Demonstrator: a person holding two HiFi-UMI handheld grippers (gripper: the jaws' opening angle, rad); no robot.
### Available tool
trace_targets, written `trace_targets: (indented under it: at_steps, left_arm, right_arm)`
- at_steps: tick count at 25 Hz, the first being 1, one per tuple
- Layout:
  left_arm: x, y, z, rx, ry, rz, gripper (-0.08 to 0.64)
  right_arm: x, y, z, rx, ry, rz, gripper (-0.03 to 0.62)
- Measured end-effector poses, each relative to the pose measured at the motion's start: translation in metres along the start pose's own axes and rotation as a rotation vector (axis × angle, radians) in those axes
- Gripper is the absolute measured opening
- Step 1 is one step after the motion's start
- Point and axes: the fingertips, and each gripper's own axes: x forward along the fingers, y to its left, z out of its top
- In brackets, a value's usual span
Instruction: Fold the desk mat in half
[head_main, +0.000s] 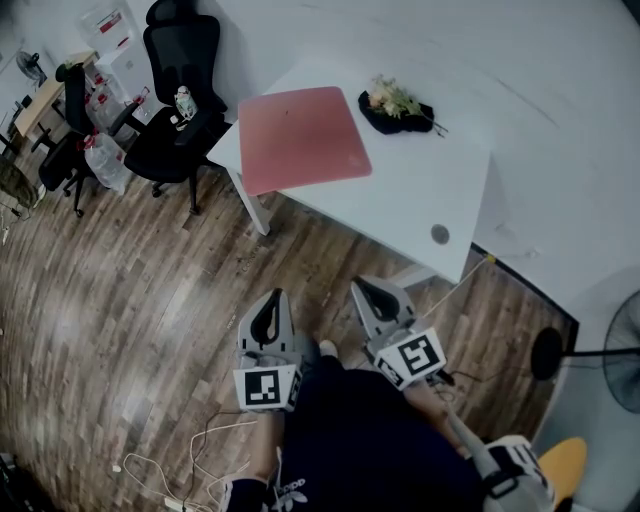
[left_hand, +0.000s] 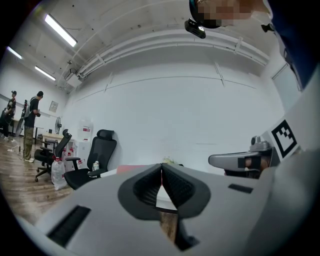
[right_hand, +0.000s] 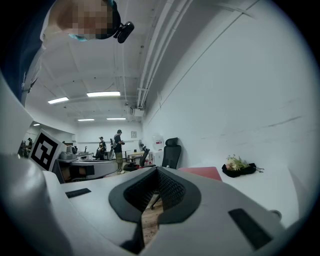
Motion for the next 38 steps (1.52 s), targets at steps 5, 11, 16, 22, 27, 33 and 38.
trace_targets:
  at_steps: [5, 11, 16, 22, 27, 33, 38]
  left_arm:
    - [0.011, 0.007, 0.001, 0.002, 0.011, -0.002, 0.006]
    - [0.045, 0.042, 0.009, 0.002, 0.024, -0.028, 0.006]
    - [0.092, 0.085, 0.024, 0.026, 0.022, -0.071, 0.003]
    - [0.134, 0.125, 0.044, 0.016, -0.006, -0.122, 0.003]
    - [0.153, 0.148, 0.043, 0.001, 0.002, -0.153, 0.003]
    - [0.167, 0.158, 0.044, -0.008, 0.025, -0.174, 0.003]
    - [0.183, 0.167, 0.038, 0.014, 0.057, -0.168, 0.003]
  right_arm:
    - [0.007, -0.007, -0.003, 0.018, 0.009, -0.008, 0.003]
    - [0.051, -0.017, 0.000, 0.031, 0.017, -0.029, 0.003]
    - [0.112, -0.030, 0.008, 0.033, 0.016, -0.051, 0.003]
    - [0.172, -0.036, 0.018, 0.026, -0.004, -0.078, 0.003]
    - [0.198, -0.030, 0.020, 0.042, -0.002, -0.091, 0.003]
    - [0.215, -0.036, 0.026, 0.028, -0.009, -0.118, 0.003]
    - [0.227, -0.049, 0.025, 0.047, 0.001, -0.130, 0.003]
